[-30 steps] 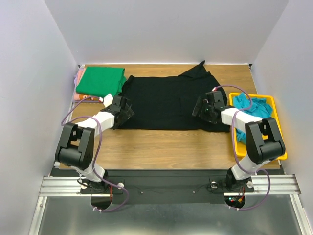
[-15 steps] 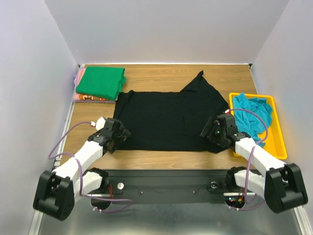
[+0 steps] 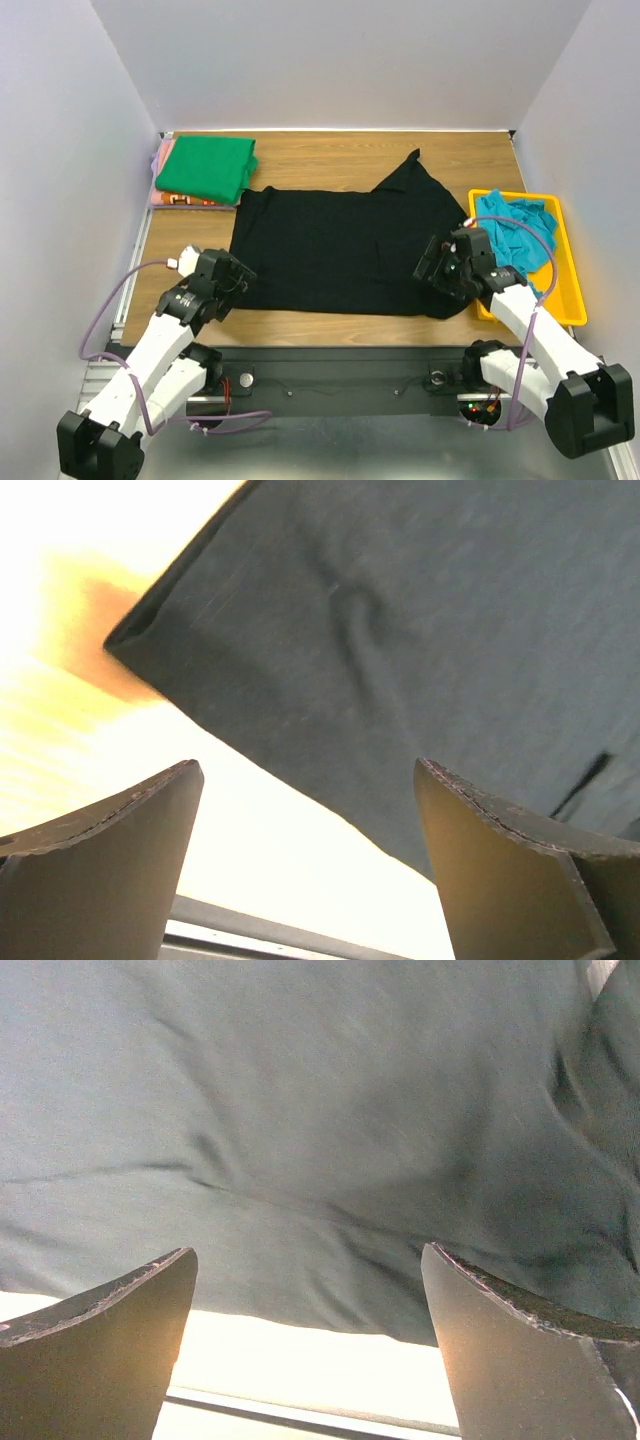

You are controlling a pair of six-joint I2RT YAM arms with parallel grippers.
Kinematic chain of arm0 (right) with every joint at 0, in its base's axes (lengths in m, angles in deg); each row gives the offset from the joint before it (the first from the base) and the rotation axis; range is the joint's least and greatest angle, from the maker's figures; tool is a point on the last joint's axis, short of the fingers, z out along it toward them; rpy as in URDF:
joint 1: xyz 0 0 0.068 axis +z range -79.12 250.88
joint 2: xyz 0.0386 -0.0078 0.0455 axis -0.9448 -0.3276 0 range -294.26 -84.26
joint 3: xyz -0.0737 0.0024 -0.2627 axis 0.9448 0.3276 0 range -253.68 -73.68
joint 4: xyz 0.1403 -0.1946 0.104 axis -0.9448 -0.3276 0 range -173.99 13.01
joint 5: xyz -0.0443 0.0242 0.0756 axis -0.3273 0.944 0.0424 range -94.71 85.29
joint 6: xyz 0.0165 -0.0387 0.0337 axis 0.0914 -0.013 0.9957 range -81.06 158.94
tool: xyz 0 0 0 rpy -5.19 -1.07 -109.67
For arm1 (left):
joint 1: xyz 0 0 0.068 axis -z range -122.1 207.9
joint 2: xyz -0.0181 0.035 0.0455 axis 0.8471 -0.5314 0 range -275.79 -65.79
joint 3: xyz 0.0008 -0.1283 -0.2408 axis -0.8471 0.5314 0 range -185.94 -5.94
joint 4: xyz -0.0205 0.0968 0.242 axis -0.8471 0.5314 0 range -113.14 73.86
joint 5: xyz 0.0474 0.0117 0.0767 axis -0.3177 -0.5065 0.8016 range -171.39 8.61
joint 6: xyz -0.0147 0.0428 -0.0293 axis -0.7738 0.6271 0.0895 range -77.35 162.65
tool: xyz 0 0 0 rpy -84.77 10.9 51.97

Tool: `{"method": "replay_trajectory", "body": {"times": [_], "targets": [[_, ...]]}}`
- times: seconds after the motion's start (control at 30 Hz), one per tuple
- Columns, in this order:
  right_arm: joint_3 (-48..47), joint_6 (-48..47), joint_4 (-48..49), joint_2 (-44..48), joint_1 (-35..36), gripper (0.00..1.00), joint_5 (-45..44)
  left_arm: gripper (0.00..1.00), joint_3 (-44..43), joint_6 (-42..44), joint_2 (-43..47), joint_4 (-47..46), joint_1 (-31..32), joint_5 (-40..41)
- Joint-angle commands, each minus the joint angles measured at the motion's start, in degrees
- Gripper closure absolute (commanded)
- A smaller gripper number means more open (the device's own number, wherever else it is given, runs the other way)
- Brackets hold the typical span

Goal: Fold and stack the t-shirts
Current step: Fold the tshirt

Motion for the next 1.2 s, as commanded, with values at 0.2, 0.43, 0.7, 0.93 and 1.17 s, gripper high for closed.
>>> {"method": "replay_trajectory", "body": {"times": [0.2,0.43,0.7,0.93,1.17], "targets": [[-19.5,-3.5,1.3,-11.0,-0.2,0.00,-5.8,0.02,-22.4,17.9,-17.3,-9.9,0.4,7.3],[-36.1,-6.4,1.8,-27.7,-0.2,0.00,-13.4,0.02,-48.4,35.5,-47.6,-12.9,1.0,7.5],[-44.0,-9.3,1.9,-37.7,-0.5,0.00,-18.2,0.09,-79.0,36.7,-75.4,4.5,0.9,20.8],[-49.0,-9.5,1.9,-44.2,-2.0,0.00,-18.9,0.15,-96.7,34.6,-92.5,12.4,0.7,22.7],[-49.3,-9.8,2.0,-46.7,-2.1,0.00,-20.0,0.23,-99.1,32.4,-97.1,11.5,-1.2,23.7]]}}
